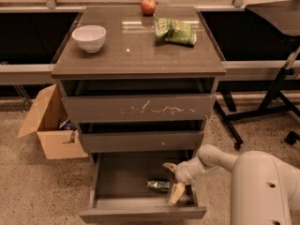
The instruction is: Pick green can from bottom drawer and place on counter
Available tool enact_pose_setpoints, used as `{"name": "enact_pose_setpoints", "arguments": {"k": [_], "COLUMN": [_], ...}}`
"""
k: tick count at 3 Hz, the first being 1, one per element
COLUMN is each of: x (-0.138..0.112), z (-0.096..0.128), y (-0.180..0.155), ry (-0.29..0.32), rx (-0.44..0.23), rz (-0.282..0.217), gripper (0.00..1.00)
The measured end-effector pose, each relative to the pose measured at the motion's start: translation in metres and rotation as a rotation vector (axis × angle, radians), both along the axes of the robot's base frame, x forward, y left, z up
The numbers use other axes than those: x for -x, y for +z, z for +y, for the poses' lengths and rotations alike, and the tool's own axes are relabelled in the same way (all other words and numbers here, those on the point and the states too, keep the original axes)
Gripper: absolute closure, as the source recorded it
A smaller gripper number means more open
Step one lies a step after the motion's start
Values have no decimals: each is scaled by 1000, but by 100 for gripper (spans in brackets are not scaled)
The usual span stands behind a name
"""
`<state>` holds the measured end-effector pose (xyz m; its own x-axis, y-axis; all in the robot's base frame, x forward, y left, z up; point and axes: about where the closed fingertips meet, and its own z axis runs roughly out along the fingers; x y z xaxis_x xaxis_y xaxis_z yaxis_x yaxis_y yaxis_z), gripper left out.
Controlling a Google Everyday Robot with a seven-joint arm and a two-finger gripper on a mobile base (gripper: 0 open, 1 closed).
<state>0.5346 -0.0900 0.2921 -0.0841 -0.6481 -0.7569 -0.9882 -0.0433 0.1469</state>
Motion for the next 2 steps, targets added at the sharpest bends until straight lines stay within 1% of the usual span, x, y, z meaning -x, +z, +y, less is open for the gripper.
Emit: {"name": "enact_pose_setpoints", "arguments": {"k": [1, 2], "x": [-2, -9], "z": [0, 2], "y": [-4, -17], "ry": [-2, -7], "rx": [5, 20], "rz": [-1, -5], "gripper": [0, 0]}}
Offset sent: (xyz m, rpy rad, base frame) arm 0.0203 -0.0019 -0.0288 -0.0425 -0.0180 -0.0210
